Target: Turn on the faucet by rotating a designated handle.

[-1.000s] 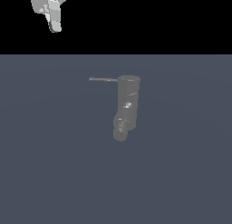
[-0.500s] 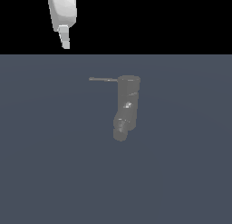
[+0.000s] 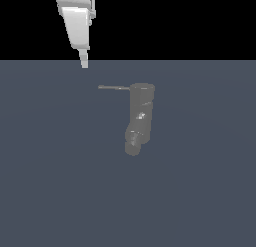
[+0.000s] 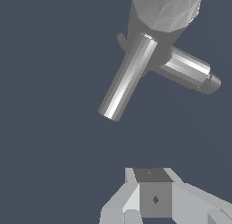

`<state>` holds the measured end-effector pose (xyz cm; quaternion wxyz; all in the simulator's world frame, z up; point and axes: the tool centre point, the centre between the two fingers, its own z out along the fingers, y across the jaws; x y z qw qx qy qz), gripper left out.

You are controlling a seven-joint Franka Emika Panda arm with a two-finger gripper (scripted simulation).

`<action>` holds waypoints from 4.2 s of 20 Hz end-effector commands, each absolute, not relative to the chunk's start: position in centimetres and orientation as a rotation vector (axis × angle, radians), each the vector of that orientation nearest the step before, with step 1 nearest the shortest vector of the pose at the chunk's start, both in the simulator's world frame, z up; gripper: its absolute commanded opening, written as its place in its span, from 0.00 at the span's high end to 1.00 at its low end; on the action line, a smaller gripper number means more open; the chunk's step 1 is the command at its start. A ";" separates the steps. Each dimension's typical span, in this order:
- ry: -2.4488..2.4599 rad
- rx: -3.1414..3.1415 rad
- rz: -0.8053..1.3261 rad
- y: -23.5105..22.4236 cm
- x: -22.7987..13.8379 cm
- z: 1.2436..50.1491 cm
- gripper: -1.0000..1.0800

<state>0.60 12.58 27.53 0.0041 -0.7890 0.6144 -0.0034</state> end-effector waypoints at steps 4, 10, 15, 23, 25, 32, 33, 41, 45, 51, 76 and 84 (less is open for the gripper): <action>2.097 -2.333 -0.009 11.3 3.4 25.3 1.00; 2.270 -2.171 -0.007 9.5 6.1 22.9 1.00; 2.375 -2.057 -0.005 8.1 7.7 21.4 1.00; 2.459 -1.956 -0.002 6.7 8.9 20.1 1.00; 2.463 -1.950 -0.001 6.7 9.0 20.1 1.00; 2.463 -1.951 0.000 6.8 8.4 20.1 1.00; 2.463 -1.951 0.000 6.8 8.2 20.1 1.00; 2.463 -1.951 0.000 7.3 5.9 20.1 1.00; 2.463 -1.951 0.000 7.5 4.7 20.1 1.00; 2.463 -1.950 0.000 7.9 2.9 20.1 1.00; 2.469 -1.941 -0.003 6.6 -3.4 20.1 1.00; 2.467 -1.943 -0.002 5.4 -5.6 20.1 1.00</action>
